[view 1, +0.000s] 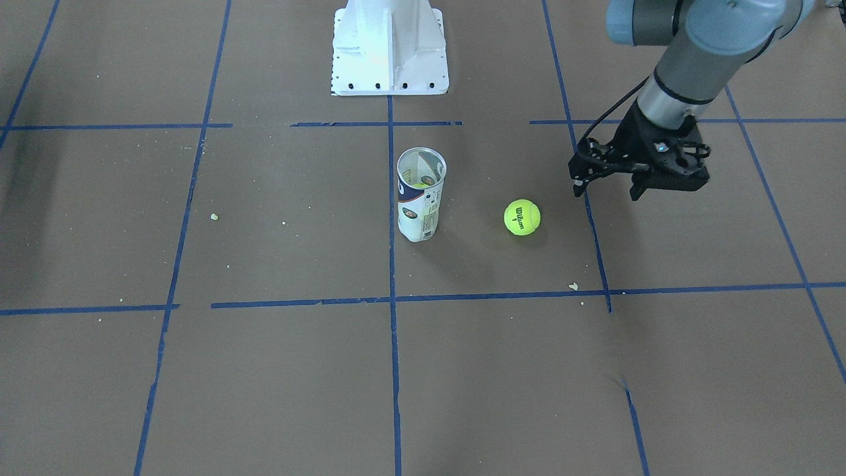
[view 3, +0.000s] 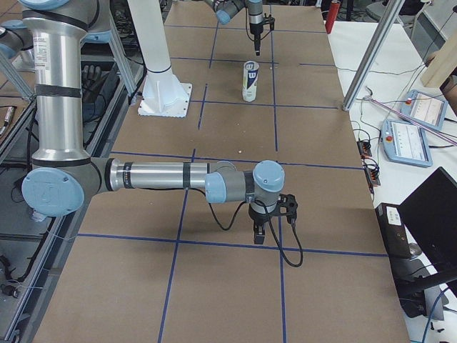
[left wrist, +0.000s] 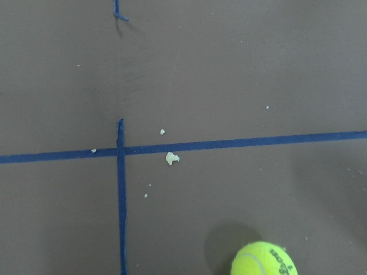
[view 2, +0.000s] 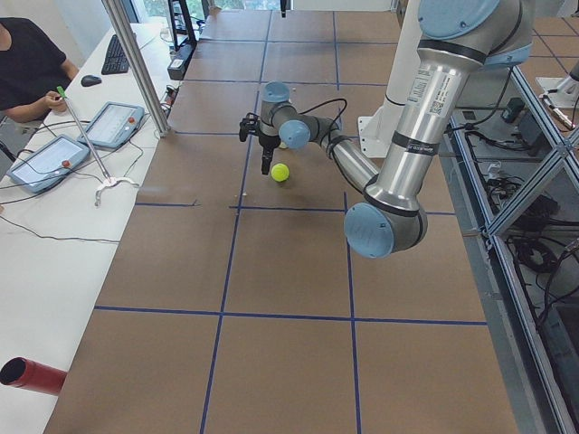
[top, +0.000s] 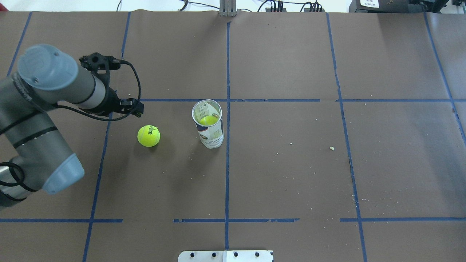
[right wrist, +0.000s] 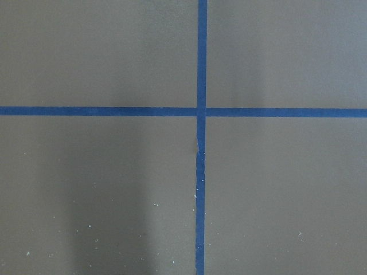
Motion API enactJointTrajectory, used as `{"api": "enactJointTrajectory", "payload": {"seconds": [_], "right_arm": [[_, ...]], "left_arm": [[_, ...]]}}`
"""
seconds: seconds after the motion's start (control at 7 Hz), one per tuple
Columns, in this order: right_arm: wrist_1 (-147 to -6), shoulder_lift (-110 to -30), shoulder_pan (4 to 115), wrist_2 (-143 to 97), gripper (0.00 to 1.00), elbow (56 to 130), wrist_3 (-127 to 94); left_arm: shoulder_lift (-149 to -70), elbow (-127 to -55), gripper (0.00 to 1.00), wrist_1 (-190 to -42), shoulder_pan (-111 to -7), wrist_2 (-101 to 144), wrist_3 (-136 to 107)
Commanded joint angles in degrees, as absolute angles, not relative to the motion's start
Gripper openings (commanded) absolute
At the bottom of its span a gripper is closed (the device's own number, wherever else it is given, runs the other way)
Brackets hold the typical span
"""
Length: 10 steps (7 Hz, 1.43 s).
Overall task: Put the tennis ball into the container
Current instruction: 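Move the left gripper down over the loose yellow-green tennis ball, then close the left gripper around the tennis ball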
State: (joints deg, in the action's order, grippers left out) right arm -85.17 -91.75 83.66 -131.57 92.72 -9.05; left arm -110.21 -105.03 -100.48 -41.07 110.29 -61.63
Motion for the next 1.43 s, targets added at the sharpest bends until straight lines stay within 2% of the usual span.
{"api": "enactJointTrajectory", "payload": {"seconds": [0.0, 0.57, 1.29], "right_arm": [[-85.2, -91.8, 83.7, -131.6, 1.0, 92.7, -9.1], [-85.2, -91.8, 83.7, -131.6, 1.0, 92.7, -9.1], [-85.2, -91.8, 83.7, -131.6, 1.0, 92.7, -9.1]], "left_arm": [[-110.5, -100.9, 1.0, -108.6, -37.4, 108.7, -68.3], [-113.5, -95.8, 1.0, -109.2, -36.4, 108.6, -67.9], [-112.8, -96.1, 1.0, -109.0, -36.2, 108.5, -67.5]]}}
